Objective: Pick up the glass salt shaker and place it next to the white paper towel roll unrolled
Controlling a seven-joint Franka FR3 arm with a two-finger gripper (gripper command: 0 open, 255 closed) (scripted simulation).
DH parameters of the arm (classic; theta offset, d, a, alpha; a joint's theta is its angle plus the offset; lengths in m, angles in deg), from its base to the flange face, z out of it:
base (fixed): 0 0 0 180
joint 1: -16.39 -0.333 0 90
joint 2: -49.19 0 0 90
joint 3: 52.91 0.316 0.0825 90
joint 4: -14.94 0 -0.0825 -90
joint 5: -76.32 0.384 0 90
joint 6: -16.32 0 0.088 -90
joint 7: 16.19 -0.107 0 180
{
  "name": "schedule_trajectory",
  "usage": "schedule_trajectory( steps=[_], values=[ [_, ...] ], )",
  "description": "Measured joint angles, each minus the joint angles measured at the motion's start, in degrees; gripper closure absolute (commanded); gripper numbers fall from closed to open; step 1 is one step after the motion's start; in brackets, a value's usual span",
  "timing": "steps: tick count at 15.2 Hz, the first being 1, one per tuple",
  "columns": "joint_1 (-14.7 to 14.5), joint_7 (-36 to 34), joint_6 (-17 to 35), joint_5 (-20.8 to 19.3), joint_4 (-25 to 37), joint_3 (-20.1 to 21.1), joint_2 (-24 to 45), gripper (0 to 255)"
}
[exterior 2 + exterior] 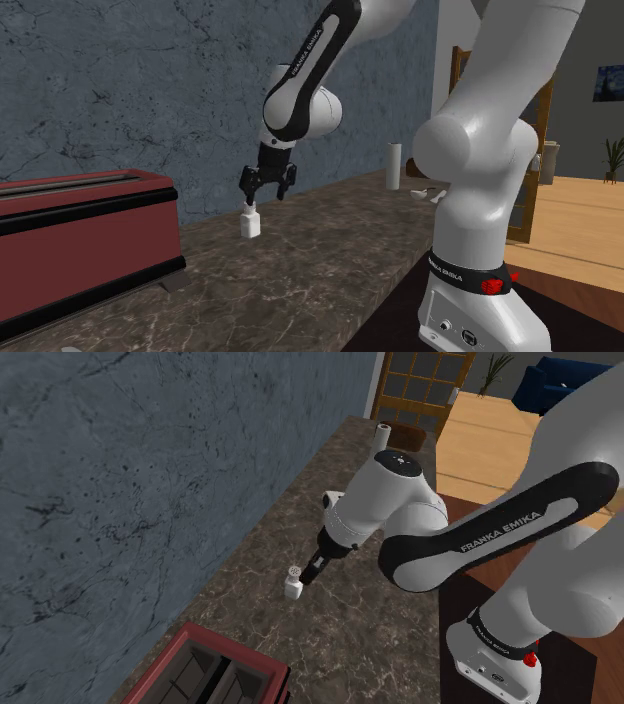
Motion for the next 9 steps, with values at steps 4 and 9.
schedule_trajectory(
  steps=[4, 9],
  values=[
    [9.2, -11.3, 6.6, -14.0, 1.9, 9.3, 8.0, 0],
    [17.9, -28.7, 9.1, -37.2, 4.6, 13.4, 15.5, 0]
  ],
)
